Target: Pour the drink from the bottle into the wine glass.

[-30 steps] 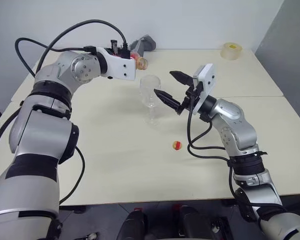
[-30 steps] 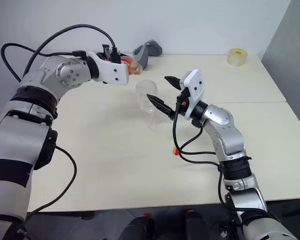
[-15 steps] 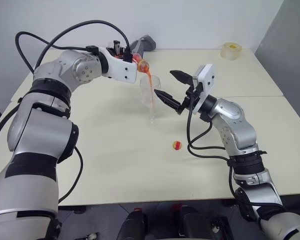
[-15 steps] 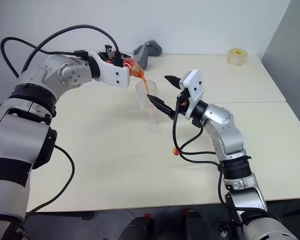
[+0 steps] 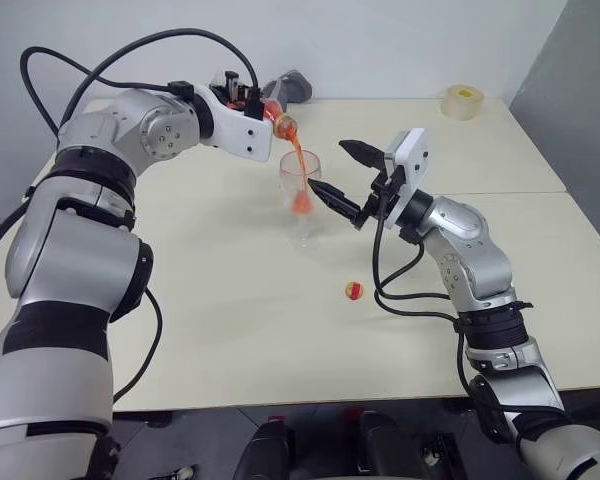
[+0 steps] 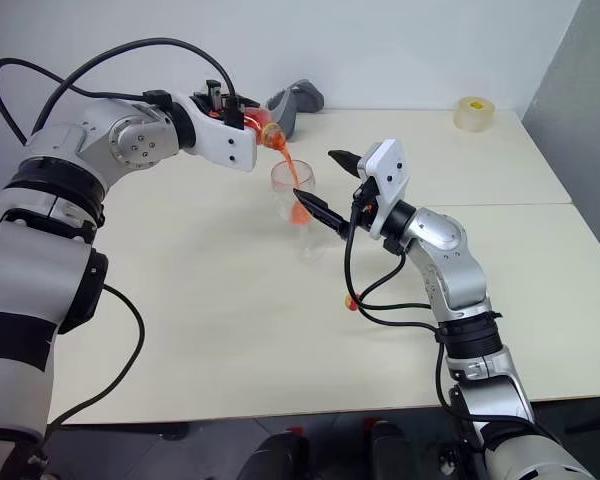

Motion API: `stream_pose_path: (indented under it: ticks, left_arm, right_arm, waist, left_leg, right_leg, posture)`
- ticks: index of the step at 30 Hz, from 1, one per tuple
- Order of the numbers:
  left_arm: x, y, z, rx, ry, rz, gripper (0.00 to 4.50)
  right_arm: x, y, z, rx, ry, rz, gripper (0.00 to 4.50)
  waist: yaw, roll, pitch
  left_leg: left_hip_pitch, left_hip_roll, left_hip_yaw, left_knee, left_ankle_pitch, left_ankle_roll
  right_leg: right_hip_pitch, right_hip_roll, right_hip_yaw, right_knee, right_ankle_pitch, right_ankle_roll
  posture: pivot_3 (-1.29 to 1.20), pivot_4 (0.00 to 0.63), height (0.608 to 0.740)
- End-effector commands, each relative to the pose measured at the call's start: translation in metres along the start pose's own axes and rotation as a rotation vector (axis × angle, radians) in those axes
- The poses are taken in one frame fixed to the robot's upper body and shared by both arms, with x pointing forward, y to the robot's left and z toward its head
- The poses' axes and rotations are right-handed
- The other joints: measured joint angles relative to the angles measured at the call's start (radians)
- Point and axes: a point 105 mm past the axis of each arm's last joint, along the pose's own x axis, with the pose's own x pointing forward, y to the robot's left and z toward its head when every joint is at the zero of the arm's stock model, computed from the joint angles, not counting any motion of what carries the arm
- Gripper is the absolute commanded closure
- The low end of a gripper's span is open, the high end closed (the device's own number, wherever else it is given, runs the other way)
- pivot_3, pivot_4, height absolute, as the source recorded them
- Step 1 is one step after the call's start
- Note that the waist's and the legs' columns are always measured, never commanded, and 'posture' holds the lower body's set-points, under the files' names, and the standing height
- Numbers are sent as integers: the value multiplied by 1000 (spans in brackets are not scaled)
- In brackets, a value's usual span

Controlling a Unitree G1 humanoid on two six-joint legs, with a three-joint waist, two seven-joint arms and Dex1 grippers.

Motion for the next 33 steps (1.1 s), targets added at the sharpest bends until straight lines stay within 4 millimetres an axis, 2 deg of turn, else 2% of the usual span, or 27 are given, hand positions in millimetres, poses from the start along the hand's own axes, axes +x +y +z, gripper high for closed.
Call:
stream_pose_path:
  ticks: [1,33]
  left_arm:
    - [-9,29,-6,30,20,81,3364]
    - [-10,25,-12,65,51,68,3364]
  right_arm:
    - [3,1,15,-42,-48,17,0]
    - [2,-1,15,-53,-41,20,0]
  waist:
    - [0,0,0]
    - [0,0,0]
  left_leg:
    - [0,0,0,0,0,0]
    - [-1,0,0,8,0,0]
  right_leg:
    - [0,0,0,0,0,0]
    - [-1,-1,0,7,0,1]
  posture:
    - [0,150,740]
    - [0,150,740]
